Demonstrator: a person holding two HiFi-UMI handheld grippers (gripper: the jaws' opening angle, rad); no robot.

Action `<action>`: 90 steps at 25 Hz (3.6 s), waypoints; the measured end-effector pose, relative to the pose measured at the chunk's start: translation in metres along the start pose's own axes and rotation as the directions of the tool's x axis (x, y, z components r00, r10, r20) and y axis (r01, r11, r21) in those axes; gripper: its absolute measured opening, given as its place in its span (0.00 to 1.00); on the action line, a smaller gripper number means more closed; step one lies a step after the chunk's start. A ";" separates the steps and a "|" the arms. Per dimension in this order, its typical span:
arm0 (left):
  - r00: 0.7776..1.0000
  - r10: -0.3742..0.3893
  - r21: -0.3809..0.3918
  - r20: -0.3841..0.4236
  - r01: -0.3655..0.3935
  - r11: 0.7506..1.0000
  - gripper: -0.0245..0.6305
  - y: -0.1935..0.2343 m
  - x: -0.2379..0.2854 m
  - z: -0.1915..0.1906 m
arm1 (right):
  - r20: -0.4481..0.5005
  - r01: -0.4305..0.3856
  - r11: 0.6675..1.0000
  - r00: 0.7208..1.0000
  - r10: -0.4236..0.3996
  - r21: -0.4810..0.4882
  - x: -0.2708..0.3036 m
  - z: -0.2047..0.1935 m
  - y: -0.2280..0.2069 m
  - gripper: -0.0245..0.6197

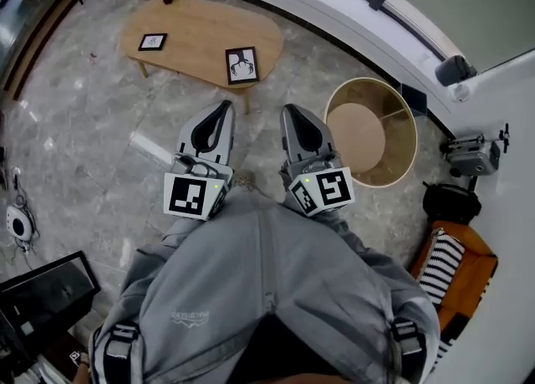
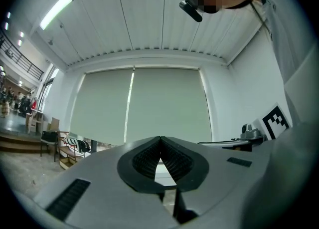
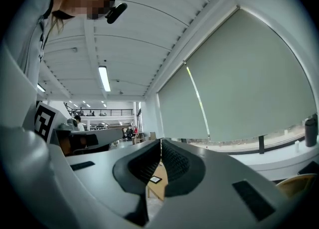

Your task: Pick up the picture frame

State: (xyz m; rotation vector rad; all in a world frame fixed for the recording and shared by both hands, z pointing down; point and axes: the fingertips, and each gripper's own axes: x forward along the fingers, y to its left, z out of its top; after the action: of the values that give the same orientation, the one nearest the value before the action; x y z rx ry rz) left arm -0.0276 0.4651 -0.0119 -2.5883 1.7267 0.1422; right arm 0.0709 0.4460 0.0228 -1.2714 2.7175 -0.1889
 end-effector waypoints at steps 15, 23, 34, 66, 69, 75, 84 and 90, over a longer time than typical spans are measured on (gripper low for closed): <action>0.995 -0.086 -0.048 -0.042 0.084 0.995 0.07 0.075 0.082 -0.034 | -0.056 0.167 0.985 0.985 -0.164 0.038 0.073 -0.030 -0.066 0.09; 0.996 -0.065 -0.054 -0.066 0.061 0.997 0.07 0.094 0.088 -0.049 | -0.074 0.148 0.987 0.987 -0.143 0.058 0.090 -0.043 -0.070 0.09; 0.998 0.028 -0.038 -0.048 -0.030 0.999 0.07 0.144 0.154 -0.061 | -0.052 0.039 0.998 0.998 -0.036 0.055 0.181 -0.043 -0.117 0.09; 0.949 0.288 -0.044 -0.129 -0.295 0.954 0.07 0.273 0.420 -0.109 | -0.172 -0.231 0.960 0.951 0.257 0.156 0.455 -0.069 -0.306 0.09; 0.941 0.306 -0.042 -0.143 -0.315 0.948 0.07 0.276 0.416 -0.114 | -0.178 -0.231 0.958 0.949 0.260 0.169 0.457 -0.076 -0.310 0.09; 0.934 0.321 -0.060 -0.157 -0.334 0.941 0.07 0.290 0.410 -0.116 | -0.166 -0.223 0.960 0.954 0.251 0.168 0.458 -0.071 -0.308 0.09; 0.969 0.199 -0.055 -0.147 -0.208 0.976 0.07 0.304 0.435 -0.096 | -0.153 -0.135 0.978 0.975 0.159 0.157 0.467 -0.048 -0.316 0.09; 0.986 0.109 -0.095 -0.125 -0.121 0.988 0.07 0.313 0.449 -0.106 | -0.188 -0.096 0.984 0.974 0.123 0.148 0.480 -0.066 -0.317 0.09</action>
State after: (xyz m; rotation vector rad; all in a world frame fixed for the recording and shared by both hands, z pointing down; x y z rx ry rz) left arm -0.1391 -0.0763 0.0618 -2.6174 1.9614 0.0825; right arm -0.0062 -0.1212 0.1086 -1.1162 2.8697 -0.5064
